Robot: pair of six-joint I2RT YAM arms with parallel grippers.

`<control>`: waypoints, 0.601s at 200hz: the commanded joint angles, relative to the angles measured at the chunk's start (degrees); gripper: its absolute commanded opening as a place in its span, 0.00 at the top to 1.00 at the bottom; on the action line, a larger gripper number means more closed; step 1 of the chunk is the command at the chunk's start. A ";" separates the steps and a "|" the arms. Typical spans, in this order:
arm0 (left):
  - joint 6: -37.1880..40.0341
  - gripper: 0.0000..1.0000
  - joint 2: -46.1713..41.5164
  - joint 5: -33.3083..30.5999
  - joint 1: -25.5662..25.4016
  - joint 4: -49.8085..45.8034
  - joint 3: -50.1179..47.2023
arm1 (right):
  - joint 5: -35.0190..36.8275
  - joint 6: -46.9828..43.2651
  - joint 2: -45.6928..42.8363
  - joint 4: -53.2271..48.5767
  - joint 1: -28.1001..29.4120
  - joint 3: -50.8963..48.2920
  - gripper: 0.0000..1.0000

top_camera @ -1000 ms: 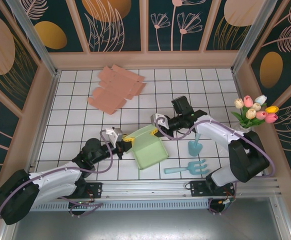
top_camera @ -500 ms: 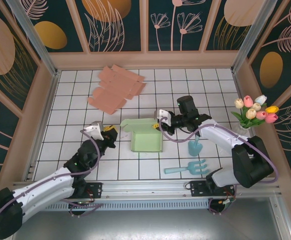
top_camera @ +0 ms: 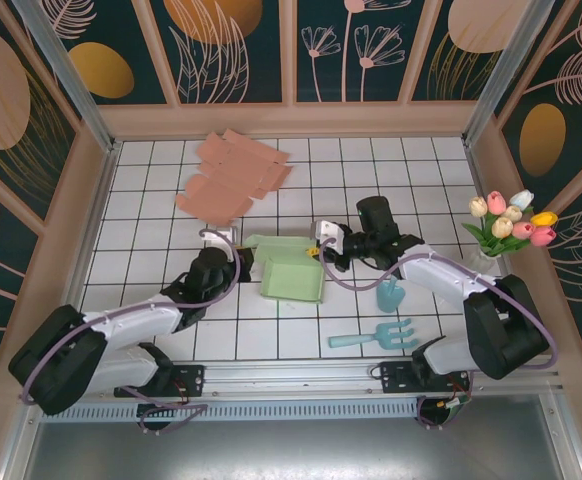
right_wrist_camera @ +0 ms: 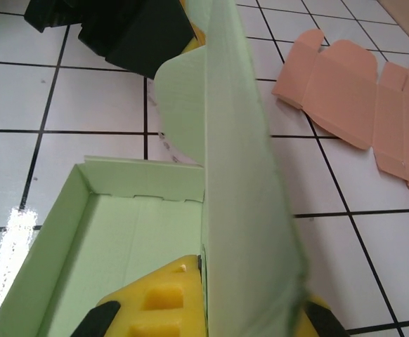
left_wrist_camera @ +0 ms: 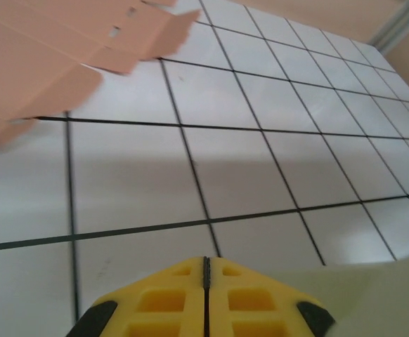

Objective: Fold the paper box

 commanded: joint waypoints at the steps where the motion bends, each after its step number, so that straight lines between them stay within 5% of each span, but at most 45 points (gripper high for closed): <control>1: -1.22 0.92 2.67 6.83 0.09 6.89 2.24 | 3.05 0.63 -2.27 5.70 1.66 -2.32 1.00; 120: -1.92 0.94 2.75 2.31 -1.57 5.63 -3.02 | 31.20 -9.56 -7.72 -3.44 17.12 -7.24 0.90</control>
